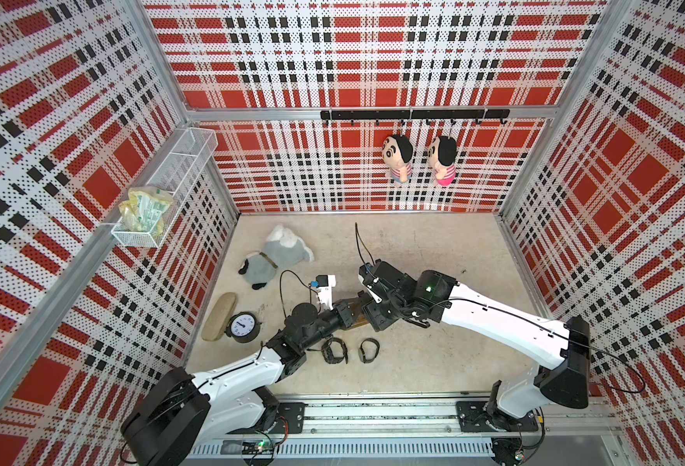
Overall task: Place watch on stand
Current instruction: Pick up the watch at the center of the board.
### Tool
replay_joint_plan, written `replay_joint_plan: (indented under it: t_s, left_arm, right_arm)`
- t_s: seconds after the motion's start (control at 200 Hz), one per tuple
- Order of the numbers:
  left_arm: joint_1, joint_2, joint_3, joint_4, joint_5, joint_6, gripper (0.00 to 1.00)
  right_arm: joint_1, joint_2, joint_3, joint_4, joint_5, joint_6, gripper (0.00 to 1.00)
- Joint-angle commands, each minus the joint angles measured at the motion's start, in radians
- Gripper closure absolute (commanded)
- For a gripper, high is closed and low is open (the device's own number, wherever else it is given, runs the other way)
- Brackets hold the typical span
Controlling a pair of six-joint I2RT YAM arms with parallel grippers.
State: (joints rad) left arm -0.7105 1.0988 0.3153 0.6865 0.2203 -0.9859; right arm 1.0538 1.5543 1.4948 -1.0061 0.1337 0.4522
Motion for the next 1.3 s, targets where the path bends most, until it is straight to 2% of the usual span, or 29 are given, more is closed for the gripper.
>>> replay_joint_plan:
  t_s: [0.0, 1.197, 1.298]
  left_arm:
    - [-0.007, -0.01, 0.013, 0.007, -0.006, 0.02, 1.0]
    - [-0.019, -0.001, 0.021, -0.01, -0.023, 0.034, 1.0]
    - [-0.02, -0.002, 0.021, -0.015, -0.025, 0.036, 0.83]
  right_arm:
    - [0.01, 0.009, 0.007, -0.014, -0.002, 0.008, 0.39]
    - [0.012, -0.001, 0.027, -0.028, 0.058, 0.016, 0.58]
    - [0.012, -0.009, 0.021, -0.029, 0.066, 0.018, 0.6]
